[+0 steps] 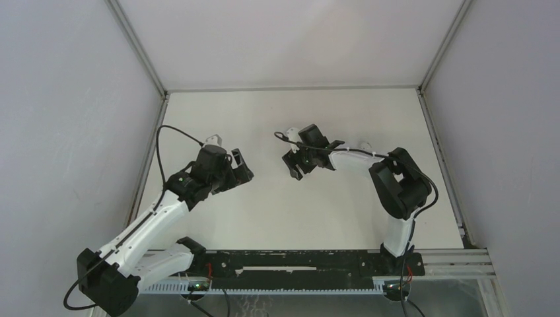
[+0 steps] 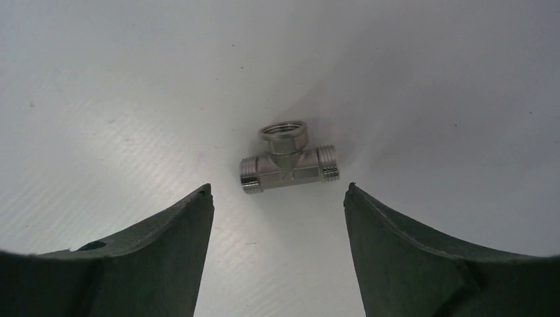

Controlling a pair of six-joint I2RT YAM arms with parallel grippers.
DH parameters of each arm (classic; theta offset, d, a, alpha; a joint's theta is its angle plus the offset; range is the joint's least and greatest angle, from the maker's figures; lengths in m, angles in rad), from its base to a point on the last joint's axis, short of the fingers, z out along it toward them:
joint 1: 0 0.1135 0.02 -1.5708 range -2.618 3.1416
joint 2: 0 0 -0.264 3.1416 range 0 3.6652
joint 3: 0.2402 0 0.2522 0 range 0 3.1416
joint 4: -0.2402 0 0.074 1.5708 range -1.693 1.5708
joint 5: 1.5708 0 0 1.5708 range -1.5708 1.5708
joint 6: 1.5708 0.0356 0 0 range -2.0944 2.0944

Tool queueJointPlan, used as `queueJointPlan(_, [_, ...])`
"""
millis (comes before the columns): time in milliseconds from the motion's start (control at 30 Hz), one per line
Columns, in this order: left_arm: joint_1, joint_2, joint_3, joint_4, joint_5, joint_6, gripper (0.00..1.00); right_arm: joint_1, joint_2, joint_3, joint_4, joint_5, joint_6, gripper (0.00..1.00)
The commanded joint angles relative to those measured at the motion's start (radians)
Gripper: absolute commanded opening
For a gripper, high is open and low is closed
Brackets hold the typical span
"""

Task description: Install the water faucets

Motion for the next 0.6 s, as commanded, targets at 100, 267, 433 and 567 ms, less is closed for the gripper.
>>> queueJointPlan(100, [-0.003,-0.026,0.051,0.011,-0.013,0.024,0.97,-0.003,0.03,-0.001,0.08,0.047,-0.063,0.79])
queueJointPlan(267, [-0.003,-0.03,0.048,0.013,-0.013,0.022,0.97,-0.028,0.055,-0.002,0.083,0.001,-0.062,0.76])
queueJointPlan(433, [-0.001,-0.025,0.05,0.016,-0.007,0.019,0.98,-0.02,0.089,0.009,0.079,-0.015,-0.073,0.72])
queueJointPlan(567, [-0.001,-0.026,0.046,0.02,-0.002,0.013,0.98,-0.013,0.09,0.013,0.083,-0.004,-0.074,0.67])
